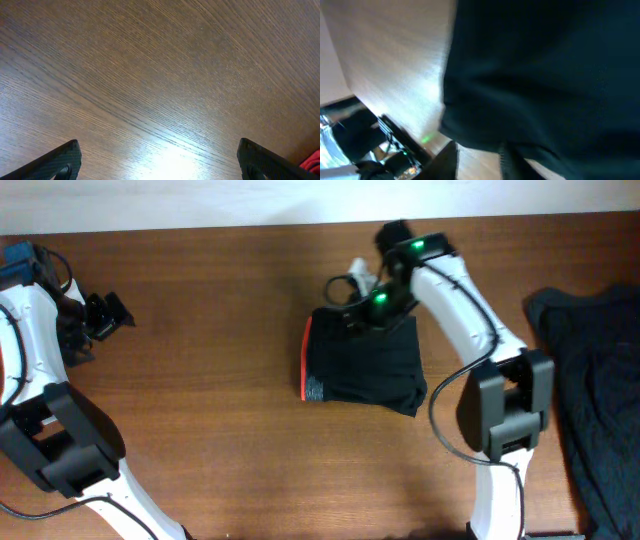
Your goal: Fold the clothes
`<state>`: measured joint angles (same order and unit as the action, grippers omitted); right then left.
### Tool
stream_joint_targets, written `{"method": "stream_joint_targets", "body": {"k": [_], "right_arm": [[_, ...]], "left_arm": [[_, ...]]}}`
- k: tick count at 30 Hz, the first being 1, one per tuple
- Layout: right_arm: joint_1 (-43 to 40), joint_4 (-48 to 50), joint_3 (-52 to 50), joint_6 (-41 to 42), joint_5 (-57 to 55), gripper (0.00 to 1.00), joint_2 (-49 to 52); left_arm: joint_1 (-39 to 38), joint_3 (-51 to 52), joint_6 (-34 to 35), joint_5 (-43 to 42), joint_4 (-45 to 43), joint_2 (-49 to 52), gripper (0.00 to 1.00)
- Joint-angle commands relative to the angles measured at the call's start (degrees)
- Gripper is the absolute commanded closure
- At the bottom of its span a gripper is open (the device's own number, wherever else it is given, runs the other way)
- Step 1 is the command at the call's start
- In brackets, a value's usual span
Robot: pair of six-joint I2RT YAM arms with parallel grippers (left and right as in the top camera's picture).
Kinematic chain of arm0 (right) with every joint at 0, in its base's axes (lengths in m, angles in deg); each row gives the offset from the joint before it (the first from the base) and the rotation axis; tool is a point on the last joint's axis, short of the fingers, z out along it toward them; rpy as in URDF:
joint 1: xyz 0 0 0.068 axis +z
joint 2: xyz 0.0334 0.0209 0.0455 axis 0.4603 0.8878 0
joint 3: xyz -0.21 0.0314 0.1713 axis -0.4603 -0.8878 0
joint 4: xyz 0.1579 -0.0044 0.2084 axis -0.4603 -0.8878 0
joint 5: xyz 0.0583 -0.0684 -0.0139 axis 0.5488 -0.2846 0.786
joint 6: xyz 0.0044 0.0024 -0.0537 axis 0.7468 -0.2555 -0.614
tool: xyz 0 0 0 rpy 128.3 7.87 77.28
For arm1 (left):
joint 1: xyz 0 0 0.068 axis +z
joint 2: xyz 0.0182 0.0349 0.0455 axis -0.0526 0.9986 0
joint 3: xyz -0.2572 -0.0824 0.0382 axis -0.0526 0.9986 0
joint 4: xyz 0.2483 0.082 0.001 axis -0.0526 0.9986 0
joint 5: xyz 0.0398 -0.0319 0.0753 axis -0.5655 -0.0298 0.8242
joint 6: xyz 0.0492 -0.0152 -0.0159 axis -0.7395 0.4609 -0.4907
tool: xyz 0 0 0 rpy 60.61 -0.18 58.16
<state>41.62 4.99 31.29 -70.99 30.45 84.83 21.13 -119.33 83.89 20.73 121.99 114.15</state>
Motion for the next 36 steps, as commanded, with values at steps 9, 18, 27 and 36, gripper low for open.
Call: {"method": "stream_joint_targets", "body": {"k": [9,18,27,36], "right_arm": [[3.65,-0.07,0.96,0.37,-4.00,0.96,-2.16],[8.35,3.56,0.85,7.93,-13.77,0.96,-0.28],[12.48,4.26,0.81,9.14,-14.93,0.96,3.72],[18.03,5.75,0.74,11.78,-15.39,0.96,6.91]], "left_arm": [[0.13,-0.87,-0.52,0.20,0.07,-1.49,0.01],[0.15,-0.87,-0.52,0.20,0.04,-1.49,0.01],[0.15,-0.87,-0.52,0.20,0.04,-1.49,0.01],[0.13,-0.87,-0.52,0.20,0.04,-1.49,0.01]]}}
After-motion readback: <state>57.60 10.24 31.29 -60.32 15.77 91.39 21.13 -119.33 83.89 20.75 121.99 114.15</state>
